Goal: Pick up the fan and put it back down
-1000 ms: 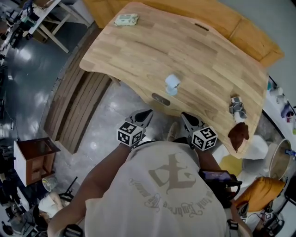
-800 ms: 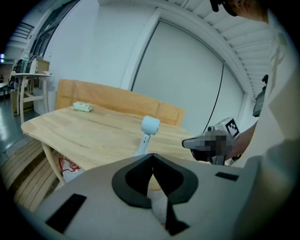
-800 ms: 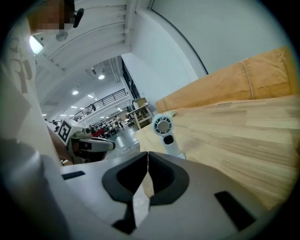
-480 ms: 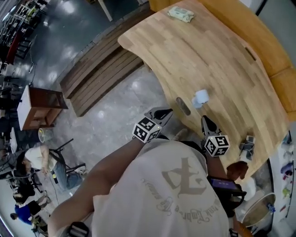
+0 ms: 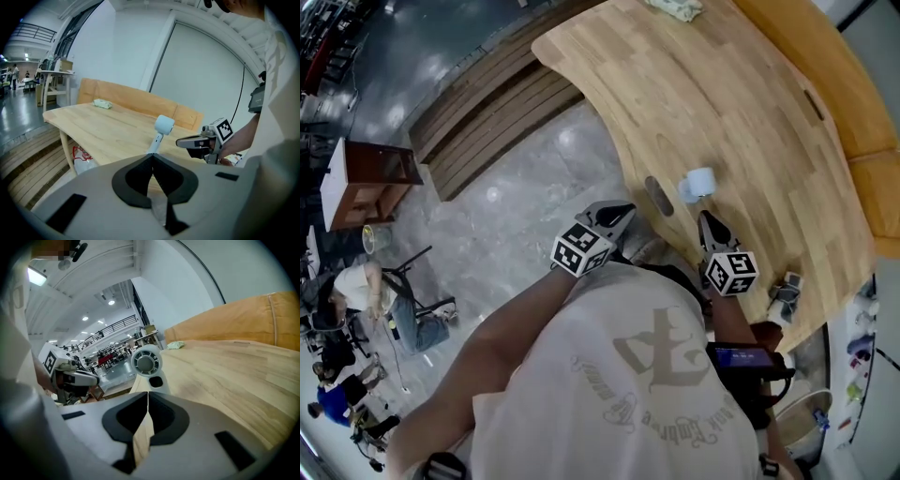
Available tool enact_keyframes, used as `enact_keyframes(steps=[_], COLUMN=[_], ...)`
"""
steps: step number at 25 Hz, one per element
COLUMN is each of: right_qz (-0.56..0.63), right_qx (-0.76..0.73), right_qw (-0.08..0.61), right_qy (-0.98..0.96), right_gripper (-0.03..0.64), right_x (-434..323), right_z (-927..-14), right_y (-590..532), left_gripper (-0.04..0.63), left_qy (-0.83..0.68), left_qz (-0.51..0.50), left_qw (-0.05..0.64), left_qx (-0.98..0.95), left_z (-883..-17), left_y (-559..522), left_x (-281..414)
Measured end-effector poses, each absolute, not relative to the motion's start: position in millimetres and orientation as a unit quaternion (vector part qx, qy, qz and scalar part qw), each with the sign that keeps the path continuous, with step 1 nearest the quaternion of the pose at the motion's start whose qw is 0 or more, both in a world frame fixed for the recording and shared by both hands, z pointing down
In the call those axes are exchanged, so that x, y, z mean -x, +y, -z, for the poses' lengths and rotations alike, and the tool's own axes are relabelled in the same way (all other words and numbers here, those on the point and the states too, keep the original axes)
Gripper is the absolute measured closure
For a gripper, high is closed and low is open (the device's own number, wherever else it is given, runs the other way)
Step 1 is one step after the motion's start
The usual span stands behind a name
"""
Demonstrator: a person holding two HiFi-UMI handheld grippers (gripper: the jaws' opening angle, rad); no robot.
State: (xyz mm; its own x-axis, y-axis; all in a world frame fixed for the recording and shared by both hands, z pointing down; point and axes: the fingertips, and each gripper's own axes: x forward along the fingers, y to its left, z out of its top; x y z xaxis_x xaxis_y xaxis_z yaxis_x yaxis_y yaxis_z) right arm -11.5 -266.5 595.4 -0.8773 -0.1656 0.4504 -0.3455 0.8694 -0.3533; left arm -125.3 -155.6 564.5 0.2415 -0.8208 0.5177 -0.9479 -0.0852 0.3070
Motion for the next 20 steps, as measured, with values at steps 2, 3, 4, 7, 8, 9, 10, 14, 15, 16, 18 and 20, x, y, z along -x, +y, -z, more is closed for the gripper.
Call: enact_keyframes(steps=[2,3,4,7,8,9,10,14,15,16,18,20], right_qz=[-0.213,-0.211,-0.209,-0.207,-0.206,-0.203,-0.2,-0.203,-0.203,-0.203,-0.201,-0.196], right_qx=[-0.139,-0.141,-0.142,-0.137,-0.137,-0.14,-0.145,-0.177,-0.182,-0.185,-0.192,-0.204], right_qw=[0.211,0.214,0.217,0.229,0.234,0.239,0.242,0.238,0.238,0.238,0.238,0.236], right_qy=[-0.944,-0.943,-0.943,-0.941,-0.94,-0.939,-0.938,-0.933,-0.932,-0.932,-0.931,-0.93], right_gripper=[0.601,0.601,0.601,0.601,0.6,0.6,0.6,0.492,0.474,0.461,0.44,0.42], right_x=[16,17,18,25,27,29,30,39,42,44,50,53], right_z=[-598,-599,-600,-605,-607,-609,-611,-615,-615,-616,-618,-621], right_y=[-270,-272,-272,-269,-268,-268,-269,-274,-274,-274,-274,-275], left_gripper=[0.584,0.584,0.584,0.584,0.584,0.584,0.584,0.584,0.584,0.584,0.584,0.584], left_qy=[-0.604,-0.603,-0.603,-0.598,-0.594,-0.59,-0.586,-0.577,-0.577,-0.576,-0.577,-0.578], left_qz=[-0.106,-0.106,-0.105,-0.1,-0.098,-0.097,-0.097,-0.097,-0.097,-0.096,-0.096,-0.097], left_qw=[0.297,0.296,0.295,0.292,0.291,0.289,0.288,0.29,0.292,0.293,0.295,0.297], left_qx=[-0.731,-0.733,-0.734,-0.74,-0.743,-0.747,-0.751,-0.757,-0.757,-0.757,-0.755,-0.754], left_z=[-565,-565,-565,-563,-562,-561,-561,-561,-561,-562,-563,-564], left_y=[-158,-160,-162,-168,-170,-171,-171,-165,-163,-161,-158,-155], left_x=[129,131,133,138,138,138,138,146,149,153,161,169])
